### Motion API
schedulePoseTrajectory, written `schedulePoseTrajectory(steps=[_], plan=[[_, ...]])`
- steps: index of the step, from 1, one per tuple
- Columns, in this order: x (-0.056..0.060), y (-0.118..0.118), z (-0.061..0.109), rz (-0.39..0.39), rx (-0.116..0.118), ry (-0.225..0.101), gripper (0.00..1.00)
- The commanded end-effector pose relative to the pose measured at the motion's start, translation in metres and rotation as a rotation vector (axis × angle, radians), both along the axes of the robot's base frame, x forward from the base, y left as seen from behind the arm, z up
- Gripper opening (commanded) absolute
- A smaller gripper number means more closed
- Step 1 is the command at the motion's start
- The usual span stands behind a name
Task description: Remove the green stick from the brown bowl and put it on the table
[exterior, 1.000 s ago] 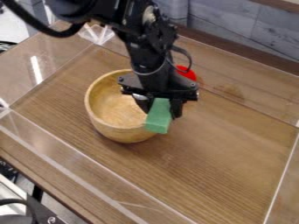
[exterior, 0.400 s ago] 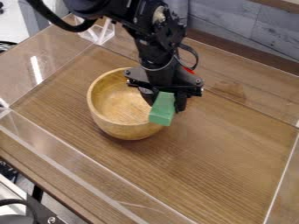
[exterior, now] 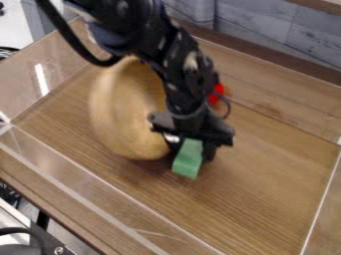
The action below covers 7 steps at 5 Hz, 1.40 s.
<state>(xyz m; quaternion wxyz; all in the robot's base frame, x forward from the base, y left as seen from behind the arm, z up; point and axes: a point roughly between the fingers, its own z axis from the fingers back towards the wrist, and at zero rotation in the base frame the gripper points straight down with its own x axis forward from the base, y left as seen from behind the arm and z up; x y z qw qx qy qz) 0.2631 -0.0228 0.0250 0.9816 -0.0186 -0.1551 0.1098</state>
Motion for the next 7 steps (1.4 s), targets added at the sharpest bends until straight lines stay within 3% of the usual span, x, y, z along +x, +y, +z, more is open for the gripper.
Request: schedulePoseTrajectory(steps=[1, 3, 5, 6, 7], plan=[[0.002, -0.006, 0.005, 0.004, -0.007, -0.039, 0.0], [0.006, 0.011, 0.003, -0.047, -0.008, -0.042, 0.0], [0.0, -0.007, 0.004, -0.09, -0.011, -0.039, 0.0], [0.003, -0.006, 0.001, -0.092, -0.012, -0.037, 0.0], [0.0, -0.012, 0.006, -0.15, -0.014, -0.021, 1.0]])
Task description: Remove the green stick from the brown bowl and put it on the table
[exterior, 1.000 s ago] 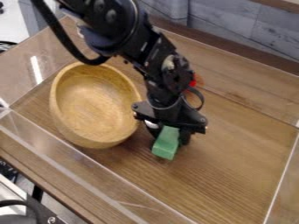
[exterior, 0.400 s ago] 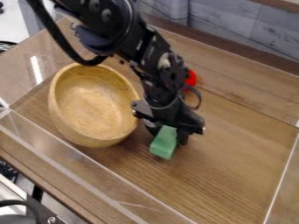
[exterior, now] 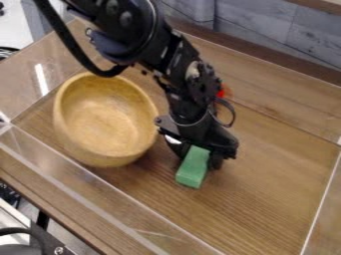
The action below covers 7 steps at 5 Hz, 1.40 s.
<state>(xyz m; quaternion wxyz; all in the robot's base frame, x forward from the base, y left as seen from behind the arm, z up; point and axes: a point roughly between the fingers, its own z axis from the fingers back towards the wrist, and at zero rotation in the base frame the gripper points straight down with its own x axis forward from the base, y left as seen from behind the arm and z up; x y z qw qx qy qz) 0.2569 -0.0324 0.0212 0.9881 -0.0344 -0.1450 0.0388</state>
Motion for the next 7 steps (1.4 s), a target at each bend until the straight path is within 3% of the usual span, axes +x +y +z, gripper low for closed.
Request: schedulePoseTrajectory(steps=[1, 3, 6, 7], plan=[[0.003, -0.007, 0.016, -0.062, 0.001, -0.023, 1.0], [0.007, -0.004, 0.038, -0.105, 0.006, -0.01, 1.0], [0.021, -0.004, 0.017, -0.021, 0.019, 0.012, 1.0], [0.02, -0.013, 0.029, 0.043, 0.02, 0.017, 1.0]])
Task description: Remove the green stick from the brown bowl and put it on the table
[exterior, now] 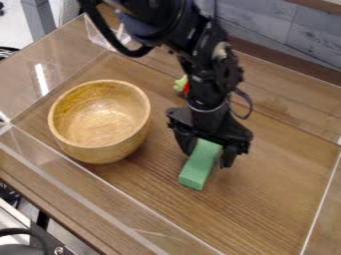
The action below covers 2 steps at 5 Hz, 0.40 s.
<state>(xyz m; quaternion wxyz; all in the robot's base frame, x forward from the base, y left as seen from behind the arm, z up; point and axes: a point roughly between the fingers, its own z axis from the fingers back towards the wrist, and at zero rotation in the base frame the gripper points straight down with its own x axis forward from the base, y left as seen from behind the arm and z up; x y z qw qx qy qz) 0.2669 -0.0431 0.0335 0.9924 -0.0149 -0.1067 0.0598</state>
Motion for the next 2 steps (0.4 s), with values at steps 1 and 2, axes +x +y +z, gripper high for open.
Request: schedulePoseTrajectory(steps=[1, 2], plan=[[0.0089, -0.0086, 0.0252, 0.061, -0.004, -0.059, 1.0], [0.0052, -0.0115, 0.0209, 0.049, 0.004, -0.051, 0.0]])
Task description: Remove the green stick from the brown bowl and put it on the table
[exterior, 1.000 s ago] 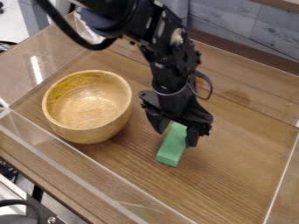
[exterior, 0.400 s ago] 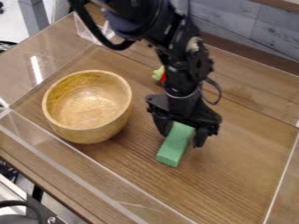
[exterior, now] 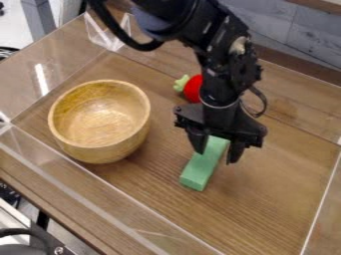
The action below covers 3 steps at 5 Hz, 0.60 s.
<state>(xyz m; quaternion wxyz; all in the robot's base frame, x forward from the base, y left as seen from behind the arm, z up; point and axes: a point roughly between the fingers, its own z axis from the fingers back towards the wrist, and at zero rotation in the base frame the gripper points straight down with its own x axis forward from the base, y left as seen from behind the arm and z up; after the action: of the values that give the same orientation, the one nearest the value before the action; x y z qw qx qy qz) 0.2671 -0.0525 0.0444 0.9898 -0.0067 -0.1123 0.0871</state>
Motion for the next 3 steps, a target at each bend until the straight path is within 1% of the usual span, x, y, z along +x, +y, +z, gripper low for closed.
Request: schedulePoseTrajectory(steps=[1, 2, 3], plan=[[0.0025, -0.0043, 0.0091, -0.03, -0.001, -0.037, 0.0], [0.0024, -0.0031, 0.006, -0.039, 0.002, -0.032, 1.0], [0.0023, -0.0016, 0.0035, -0.044, 0.003, -0.026, 1.0]])
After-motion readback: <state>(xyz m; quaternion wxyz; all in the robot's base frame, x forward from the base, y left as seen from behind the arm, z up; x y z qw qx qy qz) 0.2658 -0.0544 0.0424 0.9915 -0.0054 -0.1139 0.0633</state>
